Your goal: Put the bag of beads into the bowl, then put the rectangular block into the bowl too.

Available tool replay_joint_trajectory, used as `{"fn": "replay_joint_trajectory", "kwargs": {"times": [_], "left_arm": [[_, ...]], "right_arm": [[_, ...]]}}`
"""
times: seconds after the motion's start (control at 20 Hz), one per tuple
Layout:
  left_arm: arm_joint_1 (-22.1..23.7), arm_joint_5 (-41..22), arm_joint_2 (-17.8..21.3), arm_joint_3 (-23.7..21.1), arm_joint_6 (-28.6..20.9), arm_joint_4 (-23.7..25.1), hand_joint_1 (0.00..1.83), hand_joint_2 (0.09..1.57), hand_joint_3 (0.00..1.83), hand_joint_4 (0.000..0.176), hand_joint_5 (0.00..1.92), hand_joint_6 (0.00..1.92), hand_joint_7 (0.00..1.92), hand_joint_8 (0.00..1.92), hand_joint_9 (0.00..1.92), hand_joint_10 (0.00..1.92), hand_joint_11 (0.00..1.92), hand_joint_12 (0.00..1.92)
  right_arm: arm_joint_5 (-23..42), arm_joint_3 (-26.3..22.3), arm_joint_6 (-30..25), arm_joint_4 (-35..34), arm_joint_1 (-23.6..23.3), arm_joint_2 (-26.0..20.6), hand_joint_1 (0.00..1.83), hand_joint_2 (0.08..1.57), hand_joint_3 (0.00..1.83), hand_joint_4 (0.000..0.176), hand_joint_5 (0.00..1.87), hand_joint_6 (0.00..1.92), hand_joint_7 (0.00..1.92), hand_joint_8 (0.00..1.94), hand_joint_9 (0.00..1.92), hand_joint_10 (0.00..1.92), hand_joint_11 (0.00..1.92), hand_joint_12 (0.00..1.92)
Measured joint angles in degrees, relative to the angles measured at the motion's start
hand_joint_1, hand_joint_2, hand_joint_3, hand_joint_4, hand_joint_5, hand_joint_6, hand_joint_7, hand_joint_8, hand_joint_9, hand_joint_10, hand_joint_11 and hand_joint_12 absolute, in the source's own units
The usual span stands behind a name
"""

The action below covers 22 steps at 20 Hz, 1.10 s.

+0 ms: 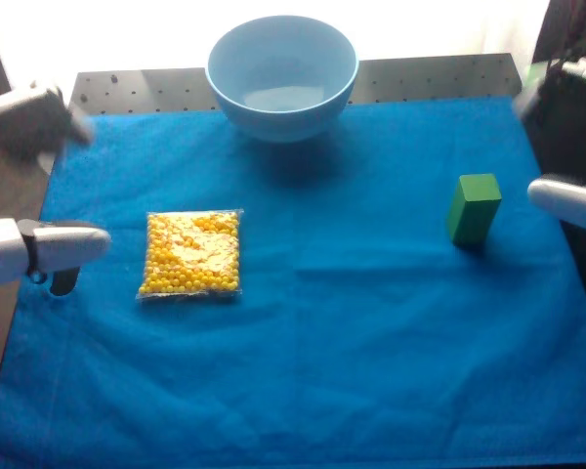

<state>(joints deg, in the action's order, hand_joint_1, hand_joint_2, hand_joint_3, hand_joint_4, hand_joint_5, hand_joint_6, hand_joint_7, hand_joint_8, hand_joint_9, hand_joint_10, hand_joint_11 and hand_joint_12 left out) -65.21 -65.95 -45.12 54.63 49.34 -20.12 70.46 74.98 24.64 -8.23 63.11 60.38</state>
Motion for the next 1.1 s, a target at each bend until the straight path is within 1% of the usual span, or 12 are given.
{"fn": "replay_joint_trajectory", "kwargs": {"times": [0.05,0.15,0.25,0.3,0.35,0.4,0.55,0.65,0.9,0.95,1.0,1.1], "left_arm": [[0.04,-0.24,-0.15,0.07,-0.02,0.02,0.65,0.98,0.03,0.079,0.2,0.01,0.1,0.0,0.0,0.0,0.0,0.01],[0.04,0.2,-0.59,0.42,-0.13,-0.04,0.65,0.96,0.02,0.075,0.21,0.0,0.11,0.01,0.0,0.0,0.01,0.0],[1.03,2.12,-1.2,1.05,-0.24,0.94,0.68,0.98,0.03,0.037,0.19,0.0,0.09,0.0,0.0,0.0,0.02,0.01],[2.21,3.82,-1.68,1.81,-0.26,2.51,0.71,0.96,0.01,0.084,0.18,0.0,0.09,0.0,0.03,0.01,0.06,0.03],[4.48,6.75,-2.82,3.17,-0.26,4.44,0.65,0.95,0.01,0.096,0.18,0.0,0.09,0.0,0.02,0.01,0.03,0.02],[6.34,9.29,-3.78,4.15,-0.26,5.77,0.68,0.95,0.0,0.1,0.18,0.0,0.11,0.01,0.02,0.01,0.01,0.01],[12.35,20.2,-6.8,7.48,-0.39,12.07,0.83,0.9,0.0,0.085,0.28,0.0,0.18,0.0,0.14,0.0,0.0,0.4],[15.15,26.93,-7.52,9.03,-0.39,15.78,0.8,0.87,0.0,0.064,0.29,0.0,0.2,0.0,0.18,0.01,0.0,0.54],[20.63,38.18,-8.37,10.4,-0.07,24.9,0.85,0.87,0.0,0.095,0.32,0.01,0.3,0.01,0.3,0.01,0.0,0.7],[21.16,39.5,-8.72,10.4,0.72,25.86,0.85,0.85,0.0,0.083,0.34,0.01,0.33,0.01,0.33,0.01,0.0,0.75],[21.49,40.98,-9.18,10.4,2.21,26.14,0.79,0.87,0.0,0.118,0.31,0.0,0.32,0.0,0.33,0.01,0.0,0.65],[22.14,43.58,-9.64,10.4,4.66,26.1,0.83,0.88,0.0,0.117,0.34,0.01,0.37,0.01,0.38,0.01,0.0,0.65]], "right_arm": [[0.02,0.0,0.0,-0.07,0.0,0.0,0.67,1.11,0.03,0.009,0.16,0.0,0.1,0.0,0.0,0.0,0.0,0.0],[-0.07,0.02,0.02,-0.07,0.04,0.0,0.65,1.13,0.03,0.016,0.15,0.0,0.09,0.0,0.0,0.0,0.0,0.0],[-0.11,0.13,0.0,-0.04,0.07,0.0,0.66,1.13,0.02,0.017,0.15,0.0,0.09,0.0,0.0,0.0,0.0,0.0],[-0.11,0.17,0.0,-0.02,0.07,0.0,0.67,1.13,0.02,0.02,0.16,0.0,0.09,0.0,0.01,0.0,0.0,0.0],[-0.15,0.28,0.0,0.09,0.07,0.04,0.67,1.14,0.02,0.012,0.17,0.01,0.09,0.0,0.02,0.01,0.0,0.0],[-0.22,0.37,0.0,0.15,0.07,0.07,0.67,1.14,0.02,0.001,0.17,0.01,0.1,0.0,0.03,0.01,0.0,0.0],[-0.59,0.37,0.02,0.28,0.07,0.11,0.6,1.11,0.0,0.066,0.11,0.0,0.03,0.0,0.0,0.0,0.0,0.0],[-0.83,0.68,0.02,0.35,0.07,0.11,0.59,1.13,0.01,0.067,0.1,0.0,0.02,0.0,0.0,0.0,0.0,0.0],[-0.94,0.72,0.0,0.52,0.07,0.11,0.45,1.22,0.01,0.093,0.08,0.0,0.0,0.0,0.0,0.0,0.0,0.0],[-0.83,0.72,-0.02,0.59,0.26,0.11,0.45,1.23,0.01,0.093,0.08,0.0,0.0,0.0,0.0,0.0,0.0,0.0],[-0.98,0.72,0.0,0.48,0.44,0.11,0.44,1.23,0.01,0.087,0.08,0.0,0.0,0.0,0.0,0.0,0.0,0.0],[-1.31,0.72,0.02,0.35,0.76,0.11,0.39,1.24,0.01,0.079,0.09,0.0,0.0,0.0,0.0,0.0,0.0,0.0]]}}
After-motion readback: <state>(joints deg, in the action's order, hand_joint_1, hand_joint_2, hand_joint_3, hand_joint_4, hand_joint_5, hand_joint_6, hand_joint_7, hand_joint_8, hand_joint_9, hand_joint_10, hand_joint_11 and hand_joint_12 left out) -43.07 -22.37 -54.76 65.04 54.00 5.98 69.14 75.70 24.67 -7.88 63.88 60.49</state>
